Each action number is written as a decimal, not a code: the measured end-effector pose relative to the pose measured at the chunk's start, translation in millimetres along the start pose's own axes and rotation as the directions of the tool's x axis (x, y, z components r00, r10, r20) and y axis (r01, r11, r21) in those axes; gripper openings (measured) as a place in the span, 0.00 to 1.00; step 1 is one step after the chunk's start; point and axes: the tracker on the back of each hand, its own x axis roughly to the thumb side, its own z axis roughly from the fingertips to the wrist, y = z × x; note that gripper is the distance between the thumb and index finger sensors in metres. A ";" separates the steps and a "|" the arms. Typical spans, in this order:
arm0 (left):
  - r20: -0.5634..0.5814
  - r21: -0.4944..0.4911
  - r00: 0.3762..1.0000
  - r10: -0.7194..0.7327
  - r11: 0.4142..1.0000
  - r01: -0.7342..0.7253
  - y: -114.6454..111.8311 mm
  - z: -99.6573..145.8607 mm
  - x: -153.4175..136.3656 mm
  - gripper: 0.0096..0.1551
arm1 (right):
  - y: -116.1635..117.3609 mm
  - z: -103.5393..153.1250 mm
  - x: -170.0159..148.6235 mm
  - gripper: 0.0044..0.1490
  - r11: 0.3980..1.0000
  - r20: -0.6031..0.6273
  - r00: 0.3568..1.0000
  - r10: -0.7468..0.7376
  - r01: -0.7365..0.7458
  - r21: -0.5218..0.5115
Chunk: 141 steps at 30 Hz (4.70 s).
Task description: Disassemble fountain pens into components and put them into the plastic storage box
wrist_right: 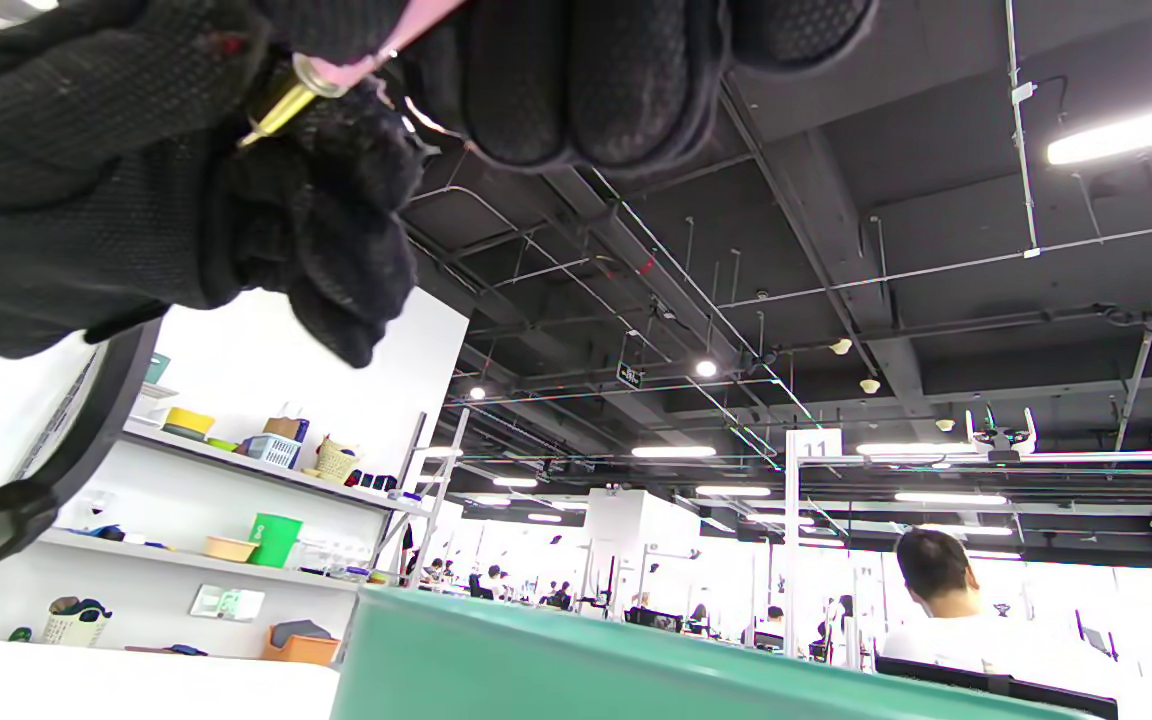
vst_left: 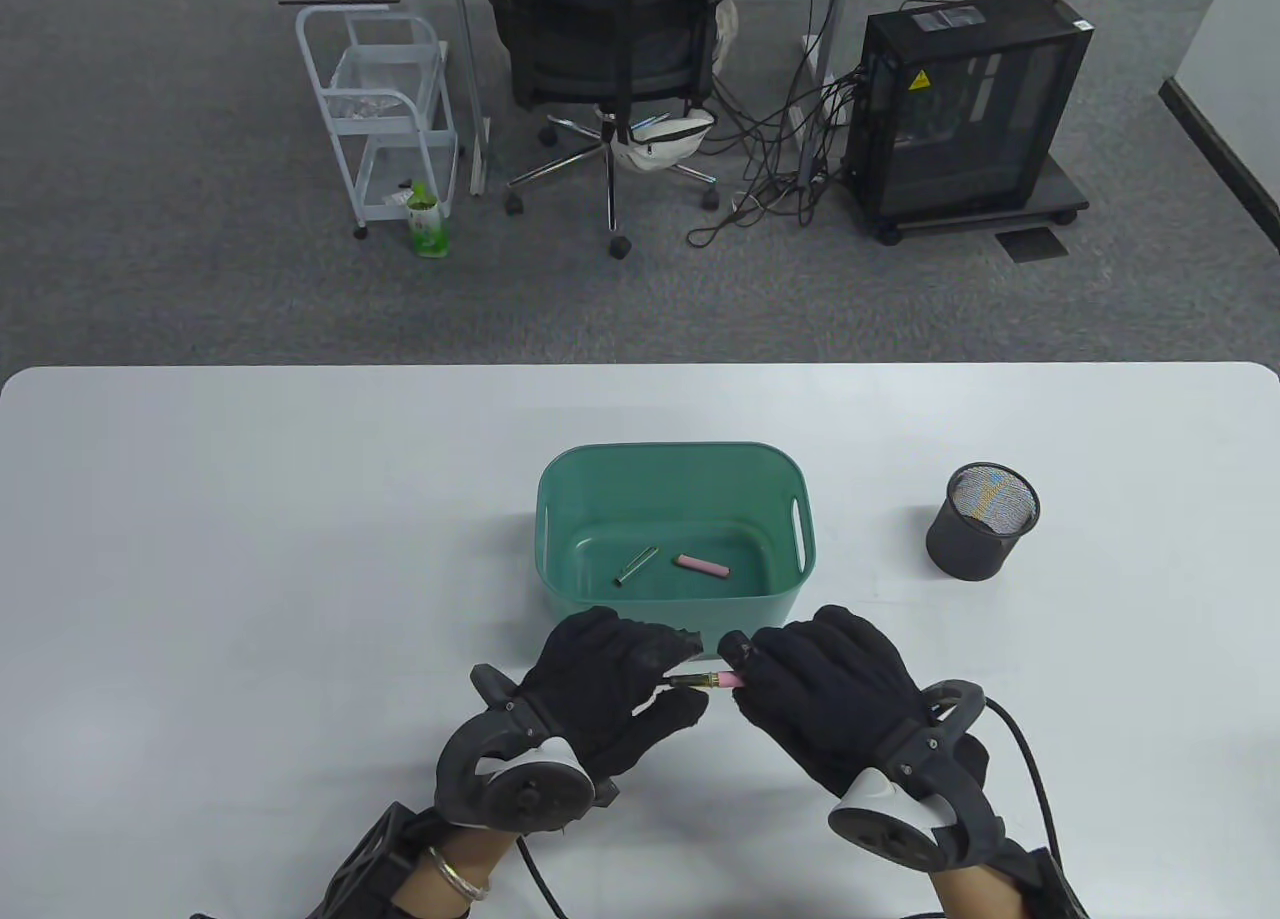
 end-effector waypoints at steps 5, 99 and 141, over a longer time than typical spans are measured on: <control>0.008 0.003 1.000 -0.018 1.000 0.018 -0.3 -0.1 2.3 0.32 | -0.1 0.0 -1.3 0.28 1.000 -0.004 1.000 0.004 -0.004 0.000; 0.003 0.009 1.000 0.013 1.000 -0.013 -1.2 -0.2 -1.3 0.30 | 0.8 -0.2 0.8 0.28 1.000 0.007 1.000 -0.007 0.007 0.005; 0.012 -0.010 1.000 -0.007 1.000 0.007 -2.9 -0.5 1.6 0.26 | 0.1 -0.2 -0.9 0.28 1.000 0.002 1.000 -0.001 0.001 0.003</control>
